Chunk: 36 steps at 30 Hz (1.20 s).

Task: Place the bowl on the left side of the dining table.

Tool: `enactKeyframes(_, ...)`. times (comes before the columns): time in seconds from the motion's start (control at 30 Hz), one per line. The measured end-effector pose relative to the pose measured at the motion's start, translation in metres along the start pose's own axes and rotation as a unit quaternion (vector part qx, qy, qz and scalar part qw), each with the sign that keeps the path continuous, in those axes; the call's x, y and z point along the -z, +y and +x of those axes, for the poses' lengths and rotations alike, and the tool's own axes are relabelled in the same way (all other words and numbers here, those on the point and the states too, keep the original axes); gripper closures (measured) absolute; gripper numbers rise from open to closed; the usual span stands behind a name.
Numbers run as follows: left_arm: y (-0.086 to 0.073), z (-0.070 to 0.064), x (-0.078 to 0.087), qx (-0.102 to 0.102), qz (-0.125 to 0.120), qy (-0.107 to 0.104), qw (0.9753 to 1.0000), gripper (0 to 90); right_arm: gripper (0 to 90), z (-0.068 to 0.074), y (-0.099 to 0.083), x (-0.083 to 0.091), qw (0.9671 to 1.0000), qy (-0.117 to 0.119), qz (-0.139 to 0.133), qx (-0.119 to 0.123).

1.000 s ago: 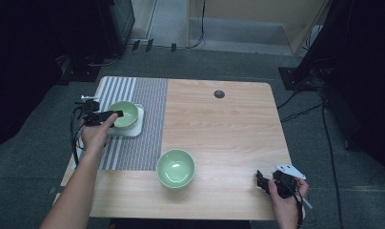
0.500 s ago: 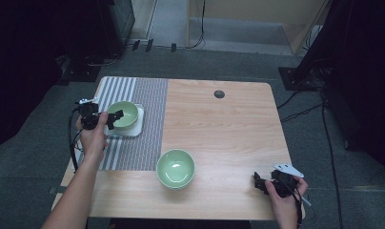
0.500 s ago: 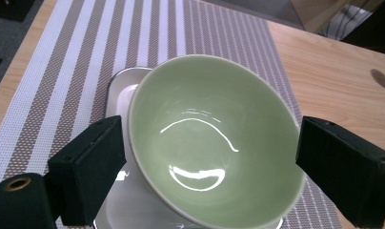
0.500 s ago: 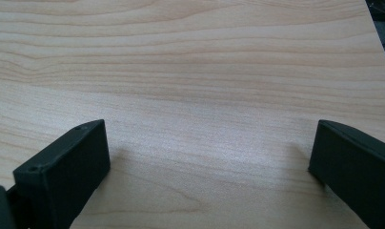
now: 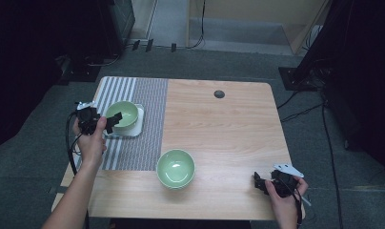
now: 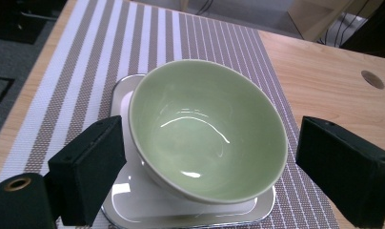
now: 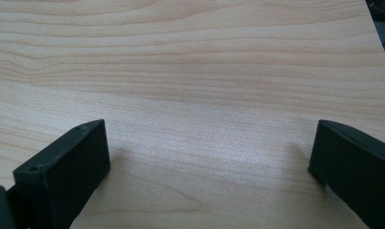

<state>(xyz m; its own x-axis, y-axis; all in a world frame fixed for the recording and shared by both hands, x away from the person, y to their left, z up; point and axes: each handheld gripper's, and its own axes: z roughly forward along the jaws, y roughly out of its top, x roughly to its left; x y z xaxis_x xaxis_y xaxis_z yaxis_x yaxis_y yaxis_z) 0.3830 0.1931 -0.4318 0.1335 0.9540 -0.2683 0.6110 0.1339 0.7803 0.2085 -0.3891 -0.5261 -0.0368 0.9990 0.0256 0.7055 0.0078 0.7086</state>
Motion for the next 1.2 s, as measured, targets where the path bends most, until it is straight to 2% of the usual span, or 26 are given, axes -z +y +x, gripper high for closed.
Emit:
enactKeyframes(0.1, -0.005, -0.001, 0.006, -0.013, -0.011, 0.001, 0.9999, 9.2, 0.0, 0.000, 0.000, 0.000, 1.0000, 0.000, 0.000, 0.000)
enactKeyframes(0.23, -0.010, -0.002, 0.013, -0.014, -0.031, -0.005, 0.9994, 9.2, 0.0, 0.000, 0.000, 0.000, 1.0000, 0.000, 0.000, 0.000)
enactKeyframes(0.3, -0.013, -0.003, 0.015, -0.022, -0.036, -0.006, 0.9991, 9.2, 0.0, 0.000, 0.000, 0.000, 1.0000, 0.000, 0.000, 0.000)
enactKeyframes(0.33, -0.014, -0.003, 0.016, -0.027, -0.036, -0.005, 0.9990, 9.2, 0.0, 0.000, 0.000, 0.000, 1.0000, 0.000, 0.000, 0.000)
enactKeyframes(0.53, -0.018, -0.005, 0.021, -0.025, -0.042, -0.006, 0.9988, 9.3, 0.0, 0.000, 0.000, 0.000, 1.0000, 0.000, 0.000, 0.000)
enactKeyframes(0.63, -0.020, -0.007, 0.023, -0.035, -0.044, -0.002, 0.9984, 9.3, 0.0, 0.000, 0.000, 0.000, 1.0000, 0.000, 0.000, 0.000)
enactKeyframes(0.77, -0.023, -0.009, 0.029, -0.045, -0.053, 0.019, 0.9974, 9.4, 0.0, 0.000, 0.000, 0.000, 1.0000, 0.000, 0.000, 0.000)
enactKeyframes(0.93, -0.026, -0.007, 0.034, -0.047, -0.047, 0.002, 0.9978, 9.4, 0.0, 0.000, 0.000, 0.000, 1.0000, 0.000, 0.000, 0.000)
enactKeyframes(1.07, -0.029, -0.003, 0.037, -0.047, -0.059, -0.006, 0.9971, 9.4, 0.0, 0.000, 0.000, 0.000, 1.0000, 0.000, 0.000, 0.000)
enactKeyframes(1.2, -0.032, 0.000, 0.040, -0.051, -0.056, 0.009, 0.9971, 9.4, 0.0, 0.000, 0.000, 0.000, 1.0000, 0.000, 0.000, 0.000)
